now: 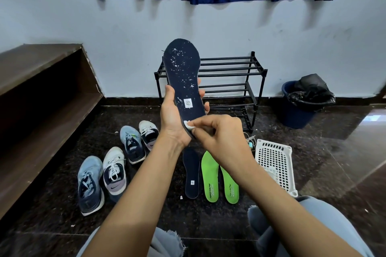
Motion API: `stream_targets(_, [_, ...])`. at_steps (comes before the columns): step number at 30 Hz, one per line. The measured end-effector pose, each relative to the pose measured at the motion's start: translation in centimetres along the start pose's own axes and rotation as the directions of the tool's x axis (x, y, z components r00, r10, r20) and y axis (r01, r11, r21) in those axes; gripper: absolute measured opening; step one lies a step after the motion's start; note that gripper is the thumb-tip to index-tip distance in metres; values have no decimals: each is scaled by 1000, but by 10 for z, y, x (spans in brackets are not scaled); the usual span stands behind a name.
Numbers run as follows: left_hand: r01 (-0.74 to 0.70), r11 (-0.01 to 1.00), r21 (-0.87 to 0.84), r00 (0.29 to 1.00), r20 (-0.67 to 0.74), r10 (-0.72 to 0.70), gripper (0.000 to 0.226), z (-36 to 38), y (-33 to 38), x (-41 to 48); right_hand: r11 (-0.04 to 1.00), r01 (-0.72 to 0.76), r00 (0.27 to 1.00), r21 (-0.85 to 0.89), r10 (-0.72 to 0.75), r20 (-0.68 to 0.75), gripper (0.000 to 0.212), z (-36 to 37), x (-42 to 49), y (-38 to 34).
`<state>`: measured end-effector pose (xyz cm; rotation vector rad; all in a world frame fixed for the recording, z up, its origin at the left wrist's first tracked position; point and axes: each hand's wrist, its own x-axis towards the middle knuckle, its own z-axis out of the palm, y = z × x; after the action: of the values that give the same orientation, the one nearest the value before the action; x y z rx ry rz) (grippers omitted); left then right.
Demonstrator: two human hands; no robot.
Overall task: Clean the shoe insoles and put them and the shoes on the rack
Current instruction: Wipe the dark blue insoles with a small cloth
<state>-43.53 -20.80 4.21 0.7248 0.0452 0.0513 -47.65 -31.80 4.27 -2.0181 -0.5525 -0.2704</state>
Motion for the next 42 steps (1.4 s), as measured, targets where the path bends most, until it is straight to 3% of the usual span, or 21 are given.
stream_targets(4, [19,1000,-11,1000,10,-19,70,0,3,-1,941,81,995,-328,-55,88,24,4,6,12])
stream_targets(7, [35,999,-41,999,8,-35,72,-1,4,0,893,104,994,-438,-102,30,24,6,5,16])
stream_targets(10, [20,997,-69,1000,18,-19,73,0,4,0,946,114,988,-302,-139,-63,20,7,-3,7])
stream_targets(13, [-3,997,-72,1000,10,4,72,0,4,-1,1000,7,998,-16,-8,-56,15,2,-4,-2])
stream_targets(15, [-1,996,-91,1000,16,3,72,0,5,0,998,-12,999,64,14,-30,14,1,-5,-3])
stream_targets(17, [12,995,-96,1000,22,-10,71,-1,7,-1,997,73,996,4,-73,-42,16,3,-5,-4])
stream_targets(19, [27,995,-94,1000,16,-26,71,-3,8,-2,968,182,981,-173,-190,-35,20,7,-3,3])
stream_targets(23, [31,997,-68,1000,-4,-31,72,-3,8,-2,901,168,981,-400,-193,-24,24,8,-1,14])
stream_targets(25, [25,997,-72,1000,-8,-26,71,-3,8,-2,914,166,980,-370,-196,-45,22,11,-7,9])
stream_targets(29, [0,996,-93,1000,-12,-1,69,-4,7,-1,1000,11,998,-11,-12,-64,16,8,-10,2])
stream_targets(31, [-3,995,-97,1000,-11,2,68,-5,7,-1,999,9,998,38,-7,-59,16,9,-11,2])
stream_targets(34, [7,996,-86,999,-31,-10,66,-6,6,-2,968,180,975,-173,-199,-96,19,16,-10,7])
stream_targets(37, [21,995,-94,999,-46,-26,65,-6,2,-3,901,198,966,-386,-247,-81,20,19,-7,18])
stream_targets(40, [19,996,-90,998,-53,-23,66,-4,1,-2,869,203,954,-452,-279,-108,19,19,-4,20])
stream_targets(42, [17,996,-85,998,-55,-22,68,-3,1,-1,893,217,951,-395,-285,-122,20,19,-3,19])
